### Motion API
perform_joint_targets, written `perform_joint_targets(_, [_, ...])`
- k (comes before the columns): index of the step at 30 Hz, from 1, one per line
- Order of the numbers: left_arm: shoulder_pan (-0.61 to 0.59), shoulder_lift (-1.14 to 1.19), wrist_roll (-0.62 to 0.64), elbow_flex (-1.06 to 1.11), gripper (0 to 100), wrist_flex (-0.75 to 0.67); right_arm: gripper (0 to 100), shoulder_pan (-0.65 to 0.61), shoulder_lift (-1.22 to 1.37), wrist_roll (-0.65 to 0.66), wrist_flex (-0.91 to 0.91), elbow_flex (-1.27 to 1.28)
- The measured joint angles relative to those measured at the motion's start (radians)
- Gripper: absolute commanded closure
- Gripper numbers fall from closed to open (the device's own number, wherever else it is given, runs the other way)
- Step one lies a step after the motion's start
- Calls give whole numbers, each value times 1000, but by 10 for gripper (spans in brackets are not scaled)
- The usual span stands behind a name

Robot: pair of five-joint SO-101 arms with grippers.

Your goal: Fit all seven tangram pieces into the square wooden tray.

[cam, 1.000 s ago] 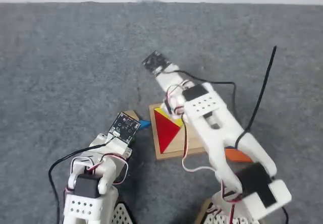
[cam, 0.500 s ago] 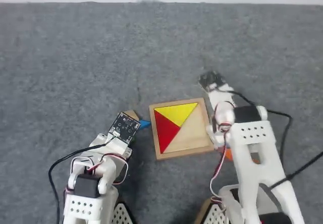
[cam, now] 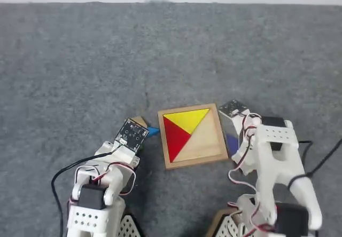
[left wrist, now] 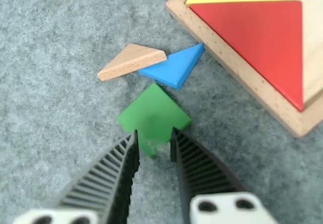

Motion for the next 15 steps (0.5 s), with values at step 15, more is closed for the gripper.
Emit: perform_joint_targets(15, [0,0,0,0,902,0,987,75,184,6,-92,-91])
